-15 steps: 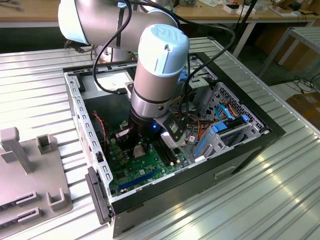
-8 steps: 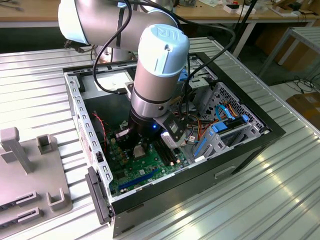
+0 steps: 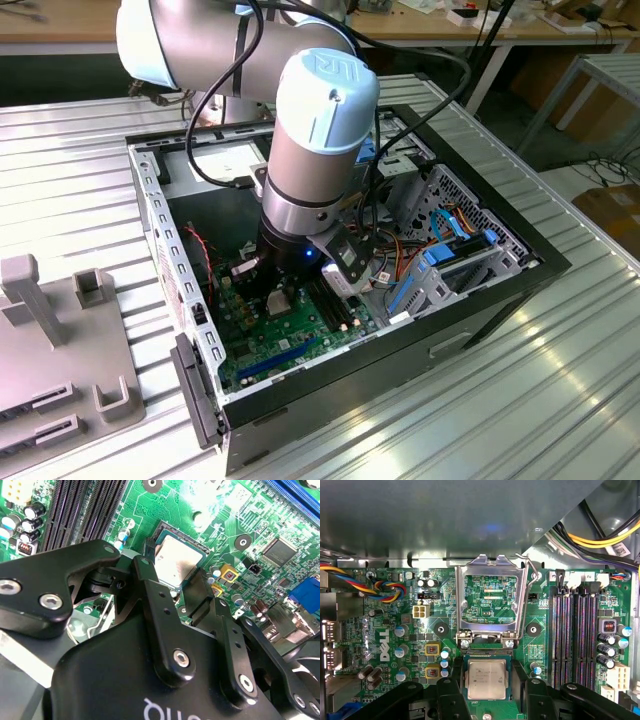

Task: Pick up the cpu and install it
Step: 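Place the cpu into insertion slot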

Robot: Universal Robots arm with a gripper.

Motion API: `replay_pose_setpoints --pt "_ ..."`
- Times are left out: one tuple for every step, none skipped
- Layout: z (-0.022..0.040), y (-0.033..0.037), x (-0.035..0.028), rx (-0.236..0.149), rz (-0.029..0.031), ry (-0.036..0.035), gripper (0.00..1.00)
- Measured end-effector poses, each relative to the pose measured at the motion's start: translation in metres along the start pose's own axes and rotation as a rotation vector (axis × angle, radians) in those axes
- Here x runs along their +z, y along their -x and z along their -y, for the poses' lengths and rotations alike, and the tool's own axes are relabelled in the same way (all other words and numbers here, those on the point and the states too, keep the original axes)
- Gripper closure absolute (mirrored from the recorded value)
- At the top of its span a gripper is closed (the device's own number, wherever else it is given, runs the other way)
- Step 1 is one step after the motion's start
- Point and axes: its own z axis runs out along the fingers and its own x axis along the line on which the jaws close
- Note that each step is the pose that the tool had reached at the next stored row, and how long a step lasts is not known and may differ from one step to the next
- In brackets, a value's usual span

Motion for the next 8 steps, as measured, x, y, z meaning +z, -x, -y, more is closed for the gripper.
replay_pose_setpoints --pt "0.0 0.0001 0.0 0.0 -0.0001 0.0 0.53" --pt "0.0 0.0001 0.0 0.0 0.0 0.0 0.53" --pt "0.0 0.0002 0.0 0.0 0.0001 0.0 0.53" --pt "0.0 0.0002 0.0 0.0 0.0001 0.0 0.53" --pt "0.0 0.0002 0.0 0.0 0.0001 0.0 0.53" --pt "0.0 0.0002 0.0 0.0 0.0001 0.0 0.53" --pt "0.0 0.0002 0.0 0.0 0.0001 0.0 0.53" --pt "0.0 0.0003 0.0 0.0 0.0001 0.0 0.53"
